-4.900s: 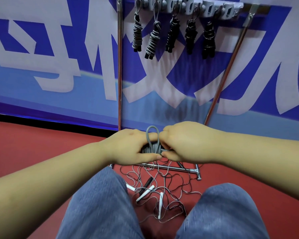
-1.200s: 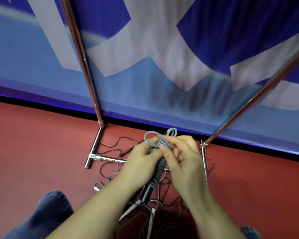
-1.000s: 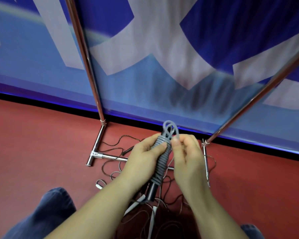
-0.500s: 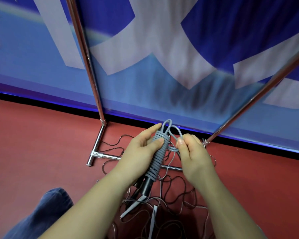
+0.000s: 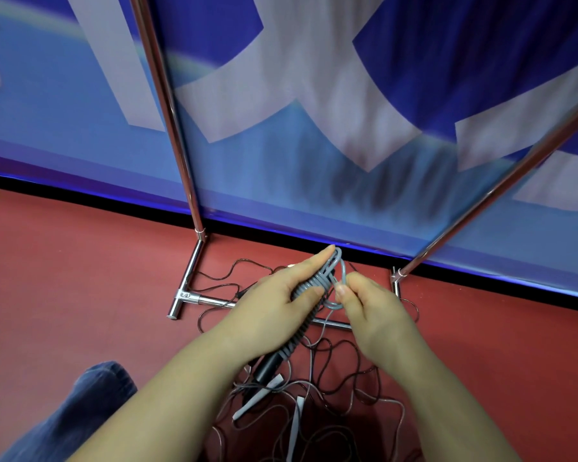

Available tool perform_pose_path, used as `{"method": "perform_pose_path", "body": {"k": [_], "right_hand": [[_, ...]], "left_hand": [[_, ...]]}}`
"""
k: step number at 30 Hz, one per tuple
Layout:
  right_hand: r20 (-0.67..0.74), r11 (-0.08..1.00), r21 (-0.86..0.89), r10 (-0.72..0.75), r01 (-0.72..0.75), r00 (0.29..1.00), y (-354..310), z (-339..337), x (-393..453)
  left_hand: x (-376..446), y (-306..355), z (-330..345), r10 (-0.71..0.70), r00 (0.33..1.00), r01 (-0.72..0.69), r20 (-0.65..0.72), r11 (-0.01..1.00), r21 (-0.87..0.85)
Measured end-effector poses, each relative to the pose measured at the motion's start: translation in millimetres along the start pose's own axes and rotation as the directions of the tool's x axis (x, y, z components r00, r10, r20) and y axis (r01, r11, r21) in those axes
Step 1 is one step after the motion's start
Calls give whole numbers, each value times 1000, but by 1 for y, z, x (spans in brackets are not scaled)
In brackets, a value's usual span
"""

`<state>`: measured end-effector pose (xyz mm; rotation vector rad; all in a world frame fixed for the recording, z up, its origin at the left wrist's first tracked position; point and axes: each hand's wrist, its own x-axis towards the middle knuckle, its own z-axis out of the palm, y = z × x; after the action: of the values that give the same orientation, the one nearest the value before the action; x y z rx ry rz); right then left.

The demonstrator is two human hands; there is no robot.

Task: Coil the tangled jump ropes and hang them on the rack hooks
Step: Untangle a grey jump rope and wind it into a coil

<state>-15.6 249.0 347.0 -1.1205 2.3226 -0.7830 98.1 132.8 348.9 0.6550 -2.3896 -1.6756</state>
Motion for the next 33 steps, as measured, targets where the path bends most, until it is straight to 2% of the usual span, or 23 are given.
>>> {"method": "perform_pose_path", "body": {"k": [3,7,9,11,13,15,17,20,23,25,26,28,30,33], "right_hand": [[51,999,-35,-13,15,999,1,0,-2],[-5,998,-9,-64,64,998,2,-3,-2],[-57,998,44,-34,36,998,2,-3,-1],[-162,957,289,71,-22,984,-2,-3,1],[-198,808,587,204,-50,959,-7,-4,4],[-190,709,704,230,-31,955,-9,-4,7],[-167,739,673,185,-25,968,-8,-3,6],[-164,891,451,144,-56,976,-4,4,4],[-270,972,233,95,-30,958,1,8,4],[-341,985,173,73,-14,937,2,8,4],[-366,981,195,92,-20,926,4,7,5],[-381,913,406,219,-51,898,6,1,7],[-355,769,635,377,-76,856,8,-12,9],[-335,615,788,484,-42,808,10,-32,4]], "left_hand": [[-1,-4,0,23,999,-24,24,997,73],[-3,-8,3,20,996,-42,92,970,238],[-4,-4,4,38,997,-51,73,983,176],[-3,-1,6,27,999,-28,28,999,44],[-1,-2,8,-23,999,22,-42,999,-25],[0,-5,9,-68,994,68,-89,998,0],[0,-7,9,-75,993,88,-91,984,153],[-3,-4,12,-29,997,54,-66,907,417],[-3,-7,17,-8,999,26,-38,862,507],[-2,-10,18,-7,999,22,-31,855,519],[-2,-11,19,-4,1000,19,-30,852,524],[-5,-10,18,5,999,14,-34,851,526],[-7,-5,17,30,999,-7,-36,855,518],[-12,6,13,94,995,-71,-24,875,479]]}}
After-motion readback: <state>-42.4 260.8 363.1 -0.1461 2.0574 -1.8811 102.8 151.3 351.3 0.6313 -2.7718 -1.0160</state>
